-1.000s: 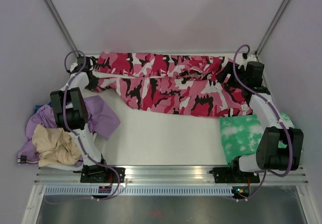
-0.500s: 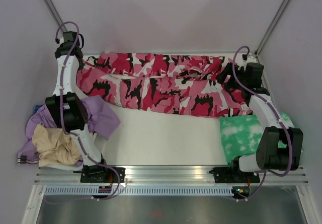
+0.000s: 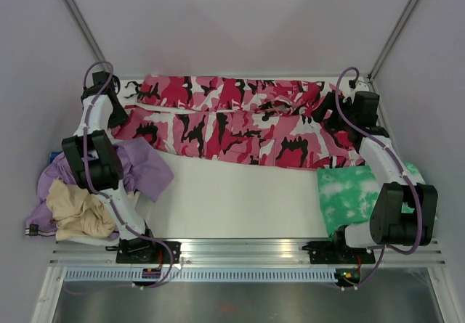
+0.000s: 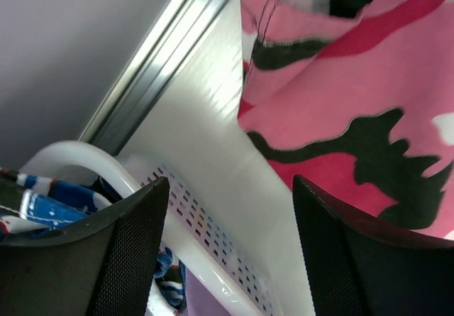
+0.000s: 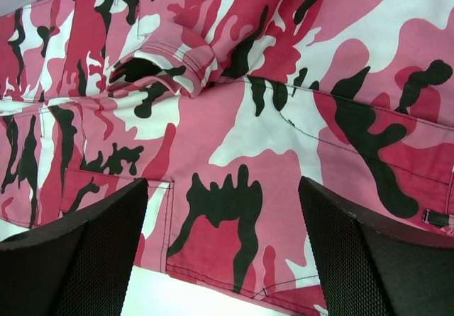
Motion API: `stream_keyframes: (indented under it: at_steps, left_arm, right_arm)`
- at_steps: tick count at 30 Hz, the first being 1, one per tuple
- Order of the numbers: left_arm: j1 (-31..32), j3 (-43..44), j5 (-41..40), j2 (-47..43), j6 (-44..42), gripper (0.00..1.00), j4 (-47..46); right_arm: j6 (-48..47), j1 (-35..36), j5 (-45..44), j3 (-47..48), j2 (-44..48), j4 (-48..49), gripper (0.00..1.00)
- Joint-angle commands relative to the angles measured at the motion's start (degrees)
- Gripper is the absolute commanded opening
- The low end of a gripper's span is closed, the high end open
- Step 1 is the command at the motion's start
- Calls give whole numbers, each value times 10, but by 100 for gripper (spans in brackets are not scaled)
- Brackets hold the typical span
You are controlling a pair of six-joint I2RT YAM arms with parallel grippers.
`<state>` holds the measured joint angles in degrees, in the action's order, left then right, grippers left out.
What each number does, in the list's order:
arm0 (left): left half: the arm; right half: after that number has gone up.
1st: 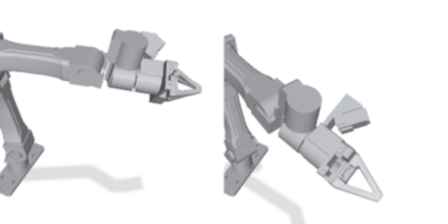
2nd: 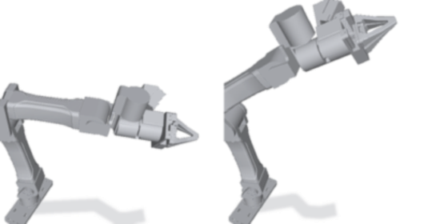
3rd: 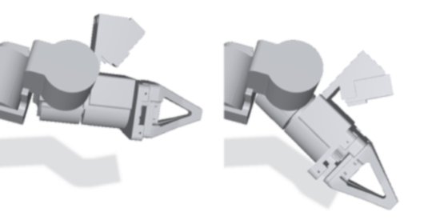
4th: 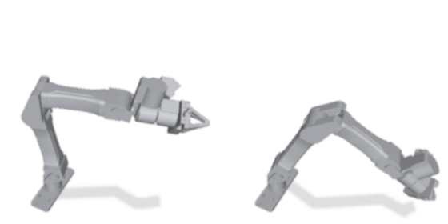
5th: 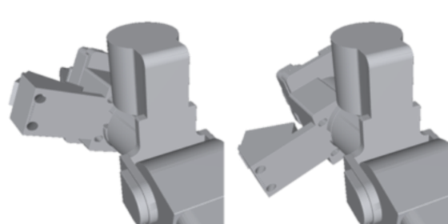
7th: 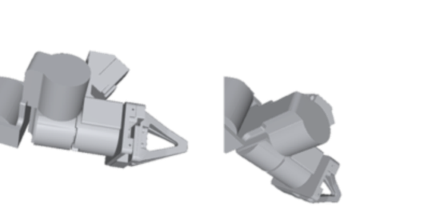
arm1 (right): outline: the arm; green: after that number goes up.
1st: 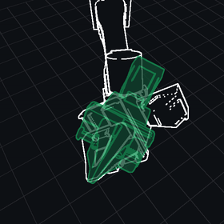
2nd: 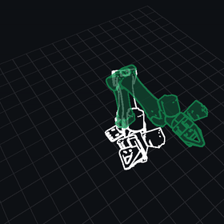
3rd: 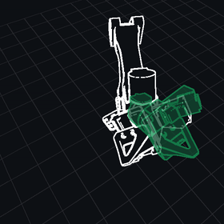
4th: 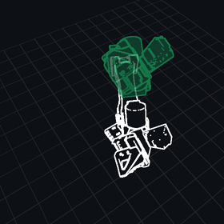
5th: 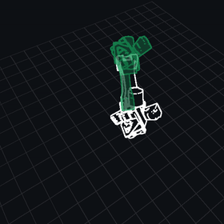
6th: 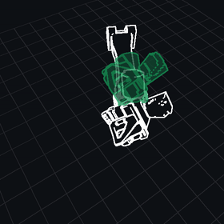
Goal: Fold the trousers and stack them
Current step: Flatten the trousers out
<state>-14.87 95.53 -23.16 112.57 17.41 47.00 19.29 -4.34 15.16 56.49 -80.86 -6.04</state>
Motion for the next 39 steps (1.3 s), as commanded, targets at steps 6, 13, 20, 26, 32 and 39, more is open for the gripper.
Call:
stream_keyframes:
  at_steps: [6,13,20,26,32,39]
  left_arm:
    - [-12,-14,154,-5,120,48,-158]
    - [-9,5,245,53,159,23,-213]
    - [-8,14,226,106,175,13,-217]
    - [-16,26,48,130,139,17,-147]
    - [-63,28,-32,104,114,18,-159]
    - [-97,-39,-95,66,197,21,-171]
  right_arm:
    - [10,3,8,8,-12,0,93]
    - [6,3,-13,7,-30,1,93]
    - [9,4,-21,37,-68,-2,93]
    - [11,4,-22,46,-76,-5,92]
    - [10,5,-29,42,-84,-2,92]
    - [18,8,-29,35,-87,7,92]
